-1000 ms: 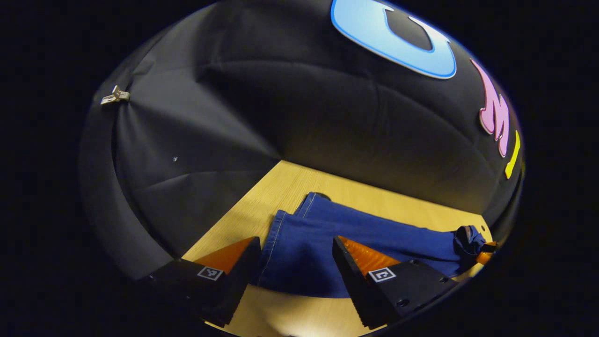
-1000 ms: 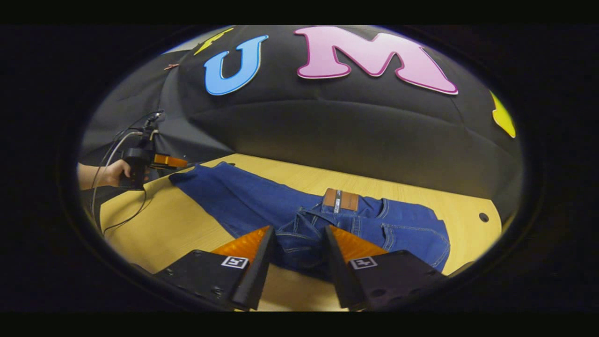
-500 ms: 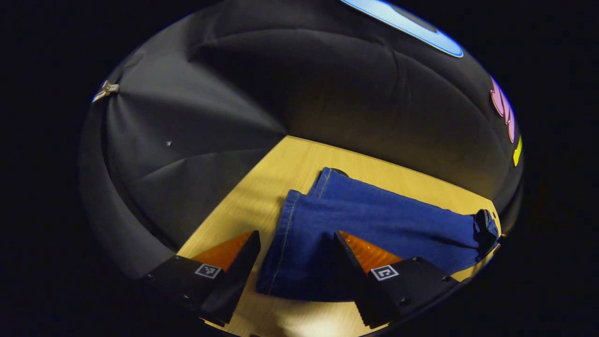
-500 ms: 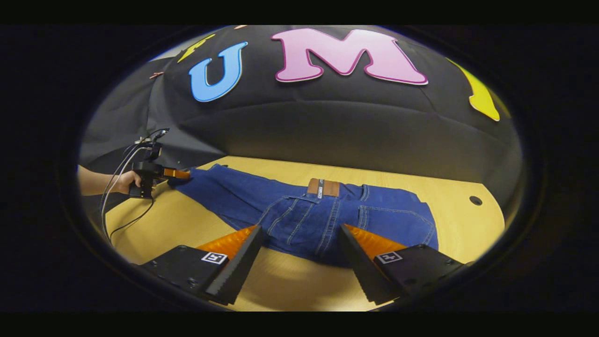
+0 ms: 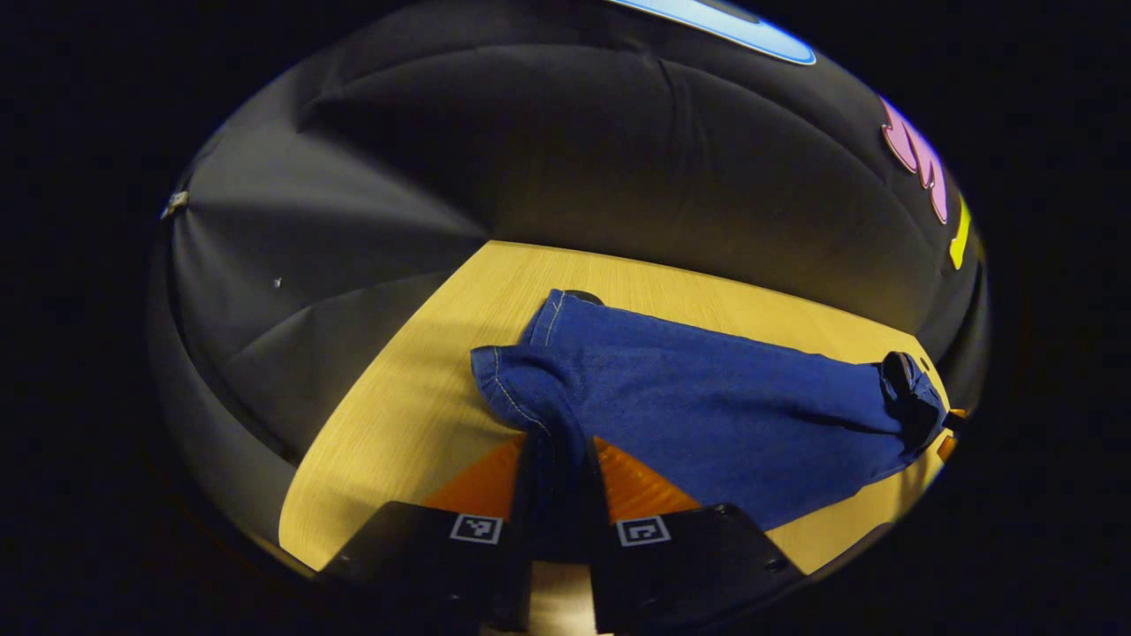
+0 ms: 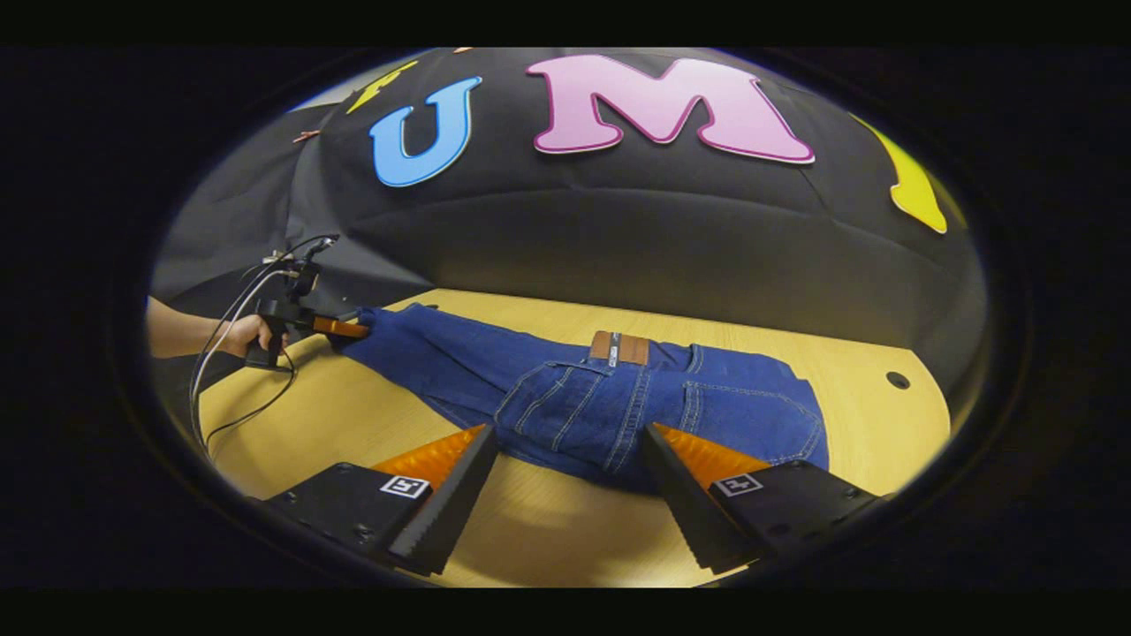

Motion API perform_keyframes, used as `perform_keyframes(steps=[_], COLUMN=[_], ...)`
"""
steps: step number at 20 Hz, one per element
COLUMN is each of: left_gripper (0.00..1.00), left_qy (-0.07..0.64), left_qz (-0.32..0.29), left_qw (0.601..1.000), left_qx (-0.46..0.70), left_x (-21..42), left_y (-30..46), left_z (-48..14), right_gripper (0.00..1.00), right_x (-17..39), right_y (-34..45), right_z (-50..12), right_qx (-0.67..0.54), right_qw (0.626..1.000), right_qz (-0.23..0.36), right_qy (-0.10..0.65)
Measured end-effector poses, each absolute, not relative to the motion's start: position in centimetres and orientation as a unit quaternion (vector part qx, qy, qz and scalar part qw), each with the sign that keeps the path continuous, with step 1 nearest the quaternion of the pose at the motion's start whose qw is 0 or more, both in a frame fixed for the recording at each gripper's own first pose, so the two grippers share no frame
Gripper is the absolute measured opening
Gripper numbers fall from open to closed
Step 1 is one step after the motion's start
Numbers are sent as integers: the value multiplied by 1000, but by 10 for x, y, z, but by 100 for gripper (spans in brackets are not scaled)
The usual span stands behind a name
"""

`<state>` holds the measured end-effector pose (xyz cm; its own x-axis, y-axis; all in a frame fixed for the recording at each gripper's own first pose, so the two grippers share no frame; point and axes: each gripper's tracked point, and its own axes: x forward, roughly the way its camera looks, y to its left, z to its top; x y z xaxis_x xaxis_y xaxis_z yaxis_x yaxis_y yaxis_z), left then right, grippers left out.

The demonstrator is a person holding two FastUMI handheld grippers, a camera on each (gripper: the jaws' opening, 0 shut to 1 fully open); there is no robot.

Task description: Grasp the waist and the cuffs of the jeans and fold them to make the two legs overlap; first hold the waist and fold one-third of the jeans toward the cuffs, then hold the cuffs and fold the remaining one-third in the same direction to finish folding.

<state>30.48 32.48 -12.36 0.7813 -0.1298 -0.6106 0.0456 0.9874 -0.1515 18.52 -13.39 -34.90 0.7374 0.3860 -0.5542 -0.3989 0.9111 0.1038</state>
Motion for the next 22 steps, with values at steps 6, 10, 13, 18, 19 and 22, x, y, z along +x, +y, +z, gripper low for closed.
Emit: perform_keyframes(steps=[6, 10, 13, 18, 19, 22], left_gripper=[7, 7, 6, 6, 6, 6], left_qy=[319, 305, 272, 208, 200, 187], left_qz=[-38, -18, -31, -79, -90, -127], left_qw=[940, 939, 950, 967, 969, 968], left_qx=[-118, -155, -148, -127, -117, -111], left_x=[307, 310, 302, 279, 274, 260], left_y=[314, 314, 309, 245, 228, 158], left_z=[-121, -104, -65, 53, 74, 122], right_gripper=[100, 100, 100, 100, 100, 100], right_x=[184, 188, 191, 183, 181, 174], right_y=[-152, -183, -219, -285, -300, -340], right_z=[-340, -324, -308, -274, -265, -242], right_qx=[7, -2, -6, 2, -2, -20], right_qw=[937, 944, 950, 954, 955, 959], right_qz=[189, 169, 142, 85, 76, 52], right_qy=[294, 283, 278, 288, 286, 279])
